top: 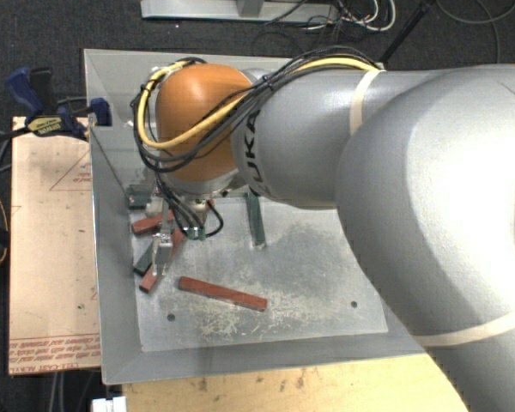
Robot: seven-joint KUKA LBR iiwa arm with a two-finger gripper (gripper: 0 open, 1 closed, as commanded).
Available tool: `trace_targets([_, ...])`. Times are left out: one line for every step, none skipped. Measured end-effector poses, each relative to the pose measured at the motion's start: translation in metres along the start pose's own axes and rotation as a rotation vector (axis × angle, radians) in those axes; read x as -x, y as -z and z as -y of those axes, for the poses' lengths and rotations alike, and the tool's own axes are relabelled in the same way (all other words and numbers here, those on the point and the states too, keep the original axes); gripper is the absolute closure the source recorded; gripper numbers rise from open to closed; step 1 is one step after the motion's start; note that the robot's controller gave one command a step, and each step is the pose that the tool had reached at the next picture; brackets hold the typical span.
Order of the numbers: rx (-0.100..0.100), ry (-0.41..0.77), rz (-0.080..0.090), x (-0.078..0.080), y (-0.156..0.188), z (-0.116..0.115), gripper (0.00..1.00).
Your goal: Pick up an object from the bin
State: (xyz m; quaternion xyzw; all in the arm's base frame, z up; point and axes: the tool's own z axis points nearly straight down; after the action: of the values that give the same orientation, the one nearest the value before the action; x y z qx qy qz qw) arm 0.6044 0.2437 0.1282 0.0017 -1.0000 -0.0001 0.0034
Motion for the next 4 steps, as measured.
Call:
trace_targets([0.001,-0.003,0.007,0.002,0.005,0.001,0.0])
trace_targets([0.011,-0.102,0.026,0.013,-0.05,0.014,1.0])
trace_targets([0.011,-0.102,0.026,0.013,-0.05,0.014,1.0])
trace_targets([0.0,-0.085,0.003,0.01,-0.002,0.02,1.0])
